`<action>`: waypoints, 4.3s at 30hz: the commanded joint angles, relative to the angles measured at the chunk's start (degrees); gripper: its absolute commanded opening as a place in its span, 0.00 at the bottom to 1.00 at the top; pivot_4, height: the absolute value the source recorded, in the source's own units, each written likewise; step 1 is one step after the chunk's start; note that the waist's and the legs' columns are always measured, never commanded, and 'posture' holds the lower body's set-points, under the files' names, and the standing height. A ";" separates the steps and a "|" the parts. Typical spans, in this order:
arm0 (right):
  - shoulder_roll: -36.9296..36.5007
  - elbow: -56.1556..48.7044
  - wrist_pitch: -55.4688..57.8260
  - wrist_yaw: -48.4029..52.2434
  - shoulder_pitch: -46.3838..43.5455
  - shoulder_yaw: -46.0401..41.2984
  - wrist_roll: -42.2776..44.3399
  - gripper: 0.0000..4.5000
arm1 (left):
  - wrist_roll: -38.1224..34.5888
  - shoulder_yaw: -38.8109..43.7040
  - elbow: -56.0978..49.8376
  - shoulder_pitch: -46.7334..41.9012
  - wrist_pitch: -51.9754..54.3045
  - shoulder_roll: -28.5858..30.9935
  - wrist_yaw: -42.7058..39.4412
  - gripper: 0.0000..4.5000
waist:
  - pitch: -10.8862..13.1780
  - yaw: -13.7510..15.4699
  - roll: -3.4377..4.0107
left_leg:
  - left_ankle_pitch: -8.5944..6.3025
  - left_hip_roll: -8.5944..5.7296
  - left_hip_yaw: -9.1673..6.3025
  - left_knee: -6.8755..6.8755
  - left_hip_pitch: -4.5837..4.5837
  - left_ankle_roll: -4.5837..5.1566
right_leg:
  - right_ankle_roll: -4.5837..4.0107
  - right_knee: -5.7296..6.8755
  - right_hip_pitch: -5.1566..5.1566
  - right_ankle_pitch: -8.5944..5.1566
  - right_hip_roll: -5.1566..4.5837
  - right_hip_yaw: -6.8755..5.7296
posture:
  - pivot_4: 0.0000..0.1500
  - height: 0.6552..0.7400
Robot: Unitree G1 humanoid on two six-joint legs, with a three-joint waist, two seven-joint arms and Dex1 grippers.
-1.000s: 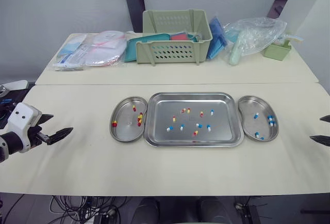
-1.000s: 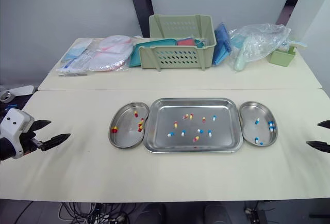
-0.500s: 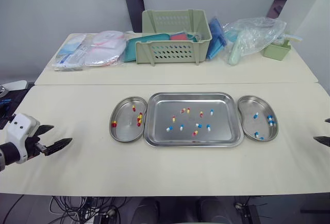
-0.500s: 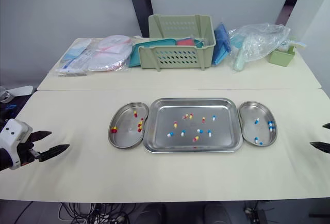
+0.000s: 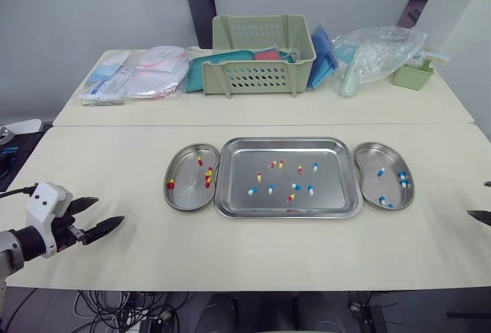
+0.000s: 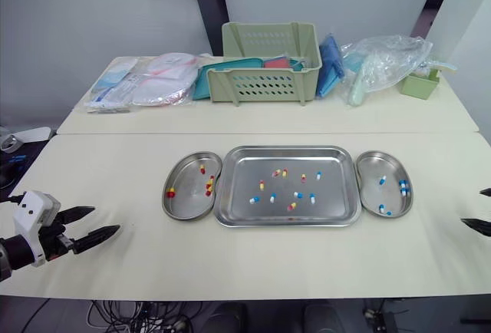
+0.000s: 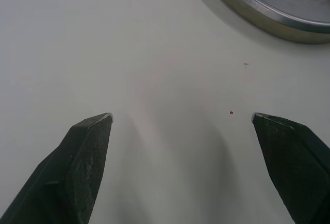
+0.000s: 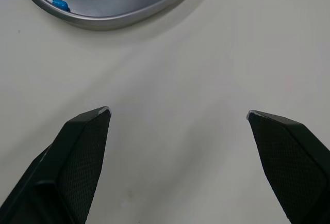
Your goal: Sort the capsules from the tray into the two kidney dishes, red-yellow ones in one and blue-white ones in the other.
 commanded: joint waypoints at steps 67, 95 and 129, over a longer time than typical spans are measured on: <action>24.75 -51.87 32.64 -14.66 -31.31 42.16 0.52 0.57 | -4.48 -18.58 -32.01 12.72 -18.35 -24.00 2.20 1.00 | 0.46 1.39 -0.92 | -0.12 0.08 0.61 0.10 0.04 0.18 | 0.17 -0.17 -0.14 0.13 0.02 0.64 | 1.00 0.99; 50.42 -7.49 19.14 -6.76 -52.01 56.56 -16.93 0.48 | -3.14 -20.30 -30.73 12.22 -20.07 -23.41 3.04 1.00 | 0.47 0.47 -0.91 | -0.12 0.09 0.56 0.09 0.05 0.18 | 0.11 -0.07 -0.27 0.16 0.02 0.61 | 1.00 0.99; 22.90 -61.99 50.74 -19.11 -9.35 5.40 -2.57 0.01 | -5.80 -26.93 -29.72 3.87 -21.95 -22.71 -4.79 1.00 | 0.47 1.66 -0.89 | -0.12 0.05 0.47 0.13 -0.41 0.18 | 0.11 -0.12 -0.50 0.17 0.01 0.47 | 1.00 0.99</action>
